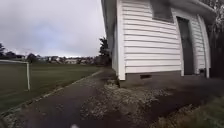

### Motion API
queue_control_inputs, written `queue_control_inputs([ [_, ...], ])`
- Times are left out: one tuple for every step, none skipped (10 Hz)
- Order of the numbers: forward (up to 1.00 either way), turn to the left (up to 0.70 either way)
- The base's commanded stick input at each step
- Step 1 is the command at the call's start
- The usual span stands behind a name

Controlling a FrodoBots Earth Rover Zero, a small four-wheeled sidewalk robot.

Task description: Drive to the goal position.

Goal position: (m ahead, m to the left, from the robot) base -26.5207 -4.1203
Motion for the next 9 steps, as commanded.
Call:
queue_control_inputs([
  [0.00,0.00],
  [0.00,0.00],
  [0.00,0.00],
  [0.00,0.00],
  [0.59,0.00],
  [0.70,0.00],
  [0.70,0.00],
  [0.70,0.00],
  [0.70,0.00],
])
